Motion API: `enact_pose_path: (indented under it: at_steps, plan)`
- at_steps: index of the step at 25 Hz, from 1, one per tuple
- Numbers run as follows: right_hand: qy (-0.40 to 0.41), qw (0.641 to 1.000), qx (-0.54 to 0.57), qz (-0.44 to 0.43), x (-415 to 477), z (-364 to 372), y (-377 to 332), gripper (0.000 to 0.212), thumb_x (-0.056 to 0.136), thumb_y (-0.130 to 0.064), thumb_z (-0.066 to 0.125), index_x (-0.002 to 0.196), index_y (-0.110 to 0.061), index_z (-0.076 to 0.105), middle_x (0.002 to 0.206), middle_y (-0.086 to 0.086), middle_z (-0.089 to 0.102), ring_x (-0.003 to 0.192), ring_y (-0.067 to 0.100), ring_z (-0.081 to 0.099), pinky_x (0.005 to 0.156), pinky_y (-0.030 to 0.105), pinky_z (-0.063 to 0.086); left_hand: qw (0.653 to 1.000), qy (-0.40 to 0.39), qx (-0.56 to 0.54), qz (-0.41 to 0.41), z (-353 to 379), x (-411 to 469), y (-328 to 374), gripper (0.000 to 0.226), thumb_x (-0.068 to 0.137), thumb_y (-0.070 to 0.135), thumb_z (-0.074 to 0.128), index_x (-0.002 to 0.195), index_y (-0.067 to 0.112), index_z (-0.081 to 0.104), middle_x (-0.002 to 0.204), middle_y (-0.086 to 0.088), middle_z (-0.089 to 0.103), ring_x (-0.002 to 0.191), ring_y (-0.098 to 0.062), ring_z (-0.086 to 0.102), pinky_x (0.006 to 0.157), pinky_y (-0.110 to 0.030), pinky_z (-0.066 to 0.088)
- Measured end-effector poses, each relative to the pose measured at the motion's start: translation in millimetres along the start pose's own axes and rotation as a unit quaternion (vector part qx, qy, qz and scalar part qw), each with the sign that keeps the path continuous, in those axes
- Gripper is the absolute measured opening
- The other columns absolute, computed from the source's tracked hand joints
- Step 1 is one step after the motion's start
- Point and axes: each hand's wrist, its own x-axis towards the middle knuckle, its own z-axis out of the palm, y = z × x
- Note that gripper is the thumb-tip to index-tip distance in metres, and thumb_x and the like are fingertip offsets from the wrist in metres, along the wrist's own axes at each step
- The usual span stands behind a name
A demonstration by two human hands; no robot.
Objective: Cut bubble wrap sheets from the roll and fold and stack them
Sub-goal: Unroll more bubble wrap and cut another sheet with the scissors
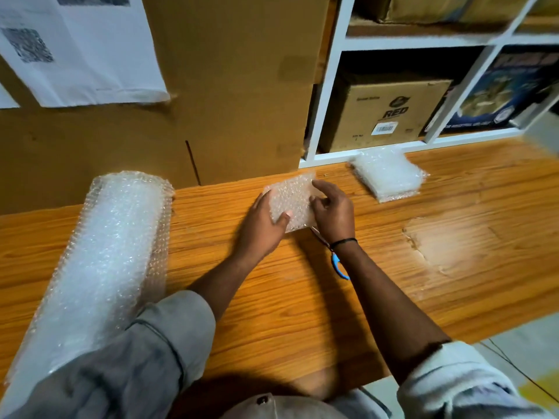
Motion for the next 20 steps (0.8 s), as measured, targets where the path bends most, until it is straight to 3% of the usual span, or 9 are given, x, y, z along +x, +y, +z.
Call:
enact_pose_path:
  at_steps: [5, 8, 10, 15, 17, 18, 20]
  plan:
    - [0.014, 0.996, 0.068, 0.055, 34.7, -40.2, 36.0, 0.035, 0.094, -0.005, 0.068, 0.128, -0.012, 0.071, 0.132, 0.005, 0.070, 0.115, 0.026, 0.068, 0.096, 0.037, 0.057, 0.993, 0.004, -0.098, -0.065, 44.7, 30.1, 46.0, 0.067, 0.095, 0.032, 0.070, 0.154, 0.016, 0.042, 0.155, -0.003, 0.048, 0.140, -0.020, 0.047, 0.114, -0.029, 0.037]
    - [0.009, 0.997, 0.069, 0.034, 64.2, -76.6, 64.2, 0.034, 0.096, -0.006, 0.067, 0.129, -0.012, 0.070, 0.133, 0.005, 0.069, 0.117, 0.020, 0.066, 0.091, 0.014, 0.051, 0.992, 0.022, -0.103, -0.064, 82.7, 49.9, 85.1, 0.068, 0.096, 0.023, 0.070, 0.155, 0.016, 0.039, 0.155, -0.004, 0.047, 0.141, -0.019, 0.045, 0.115, -0.029, 0.037]
    - [0.009, 0.997, 0.071, 0.032, 90.2, -98.8, 87.1, 0.034, 0.096, -0.007, 0.068, 0.129, -0.013, 0.070, 0.131, 0.004, 0.070, 0.110, 0.021, 0.068, 0.084, 0.007, 0.049, 0.994, 0.060, -0.084, -0.031, 107.3, 69.3, 111.3, 0.071, 0.094, 0.016, 0.072, 0.156, 0.016, 0.038, 0.154, -0.005, 0.048, 0.140, -0.021, 0.046, 0.116, -0.036, 0.039]
    - [-0.002, 0.996, 0.086, 0.032, 159.6, -142.4, 136.3, 0.037, 0.096, -0.008, 0.067, 0.131, -0.018, 0.069, 0.135, -0.002, 0.067, 0.094, 0.016, 0.070, 0.085, 0.025, 0.057, 0.995, 0.091, -0.033, 0.041, 158.5, 117.5, 159.1, 0.079, 0.093, 0.014, 0.071, 0.160, 0.023, 0.032, 0.165, -0.003, 0.033, 0.150, -0.019, 0.033, 0.119, -0.035, 0.037]
    - [-0.016, 0.997, 0.071, 0.030, 180.1, -156.7, 153.4, 0.038, 0.095, -0.005, 0.067, 0.131, -0.017, 0.069, 0.137, -0.003, 0.066, 0.087, 0.005, 0.067, 0.086, 0.022, 0.056, 0.994, 0.093, -0.010, 0.056, 179.0, 131.6, 171.0, 0.080, 0.093, 0.013, 0.072, 0.161, 0.022, 0.031, 0.167, -0.002, 0.029, 0.152, -0.018, 0.030, 0.120, -0.023, 0.031]
    - [-0.026, 0.998, 0.057, 0.020, 187.2, -162.0, 162.0, 0.038, 0.095, -0.003, 0.067, 0.130, -0.016, 0.069, 0.137, -0.002, 0.065, 0.090, 0.004, 0.066, 0.089, 0.020, 0.055, 0.994, 0.094, 0.004, 0.063, 189.7, 136.9, 173.4, 0.080, 0.093, 0.013, 0.072, 0.161, 0.021, 0.031, 0.168, -0.002, 0.028, 0.153, -0.017, 0.028, 0.117, -0.013, 0.026]
    - [-0.046, 0.998, 0.037, 0.004, 198.6, -166.5, 181.1, 0.037, 0.092, -0.001, 0.067, 0.127, -0.013, 0.070, 0.135, 0.002, 0.066, 0.109, 0.017, 0.067, 0.101, 0.032, 0.054, 0.994, 0.088, 0.023, 0.066, 208.2, 143.1, 173.3, 0.079, 0.093, 0.014, 0.072, 0.161, 0.020, 0.032, 0.168, -0.003, 0.027, 0.153, -0.016, 0.026, 0.112, -0.002, 0.017]
